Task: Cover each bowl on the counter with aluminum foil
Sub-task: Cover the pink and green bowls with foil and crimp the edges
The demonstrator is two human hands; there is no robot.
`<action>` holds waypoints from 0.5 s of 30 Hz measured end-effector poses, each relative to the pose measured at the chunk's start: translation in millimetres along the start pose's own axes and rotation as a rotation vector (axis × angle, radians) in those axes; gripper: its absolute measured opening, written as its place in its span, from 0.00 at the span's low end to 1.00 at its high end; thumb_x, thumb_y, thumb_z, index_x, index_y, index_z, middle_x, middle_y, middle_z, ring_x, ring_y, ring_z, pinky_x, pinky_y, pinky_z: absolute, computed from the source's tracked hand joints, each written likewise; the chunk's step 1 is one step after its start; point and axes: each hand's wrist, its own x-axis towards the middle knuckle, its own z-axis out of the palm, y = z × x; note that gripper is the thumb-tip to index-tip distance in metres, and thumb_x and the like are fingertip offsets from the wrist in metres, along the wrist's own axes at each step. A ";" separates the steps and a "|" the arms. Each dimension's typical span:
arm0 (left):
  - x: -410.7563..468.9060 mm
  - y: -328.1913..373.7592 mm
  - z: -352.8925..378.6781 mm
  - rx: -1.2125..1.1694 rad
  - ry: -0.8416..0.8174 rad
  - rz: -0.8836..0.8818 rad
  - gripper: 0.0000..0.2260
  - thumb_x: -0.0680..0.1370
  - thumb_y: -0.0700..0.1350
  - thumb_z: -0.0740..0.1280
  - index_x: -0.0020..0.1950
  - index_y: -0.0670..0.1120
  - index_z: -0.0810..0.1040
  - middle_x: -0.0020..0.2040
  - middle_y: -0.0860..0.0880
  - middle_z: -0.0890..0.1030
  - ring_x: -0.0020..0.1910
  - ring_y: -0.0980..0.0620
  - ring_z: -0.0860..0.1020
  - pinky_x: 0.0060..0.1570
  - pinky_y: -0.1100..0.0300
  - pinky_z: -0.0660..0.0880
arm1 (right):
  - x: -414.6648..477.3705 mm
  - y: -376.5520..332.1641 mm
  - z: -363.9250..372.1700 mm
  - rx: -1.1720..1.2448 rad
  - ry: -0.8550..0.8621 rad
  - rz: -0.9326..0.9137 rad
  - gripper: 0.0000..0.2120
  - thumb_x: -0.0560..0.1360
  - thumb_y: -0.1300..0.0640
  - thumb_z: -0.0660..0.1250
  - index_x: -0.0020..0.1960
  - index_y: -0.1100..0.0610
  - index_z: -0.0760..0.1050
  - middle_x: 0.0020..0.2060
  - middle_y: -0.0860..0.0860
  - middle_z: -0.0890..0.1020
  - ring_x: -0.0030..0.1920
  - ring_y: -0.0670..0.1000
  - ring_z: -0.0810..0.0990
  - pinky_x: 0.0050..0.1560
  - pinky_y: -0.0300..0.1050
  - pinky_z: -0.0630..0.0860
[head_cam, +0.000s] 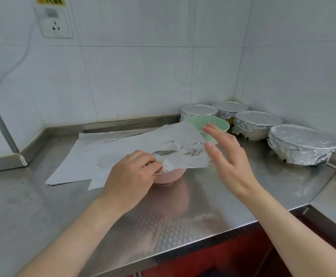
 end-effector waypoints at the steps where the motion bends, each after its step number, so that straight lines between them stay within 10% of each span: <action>1: -0.3 -0.2 -0.4 -0.020 0.003 -0.006 0.05 0.70 0.37 0.74 0.44 0.44 0.84 0.42 0.49 0.82 0.41 0.47 0.78 0.34 0.54 0.77 | 1.9 2.4 -4.2 0.262 0.144 0.196 0.17 0.78 0.42 0.58 0.64 0.44 0.75 0.64 0.41 0.76 0.67 0.43 0.71 0.68 0.50 0.65; 5: -1.1 2.4 1.3 -0.069 0.004 -0.014 0.09 0.66 0.35 0.78 0.44 0.43 0.85 0.41 0.49 0.82 0.40 0.47 0.78 0.33 0.54 0.78 | 10.8 25.4 -8.2 0.804 0.127 0.866 0.10 0.79 0.59 0.60 0.47 0.53 0.81 0.44 0.51 0.85 0.44 0.52 0.80 0.55 0.52 0.73; 15: -4.5 -3.4 1.9 -0.032 0.032 0.097 0.07 0.73 0.35 0.68 0.46 0.42 0.84 0.42 0.48 0.82 0.40 0.47 0.77 0.37 0.55 0.77 | 5.9 49.1 35.7 1.202 -0.191 0.920 0.13 0.79 0.56 0.60 0.61 0.53 0.77 0.53 0.54 0.82 0.59 0.56 0.78 0.54 0.56 0.78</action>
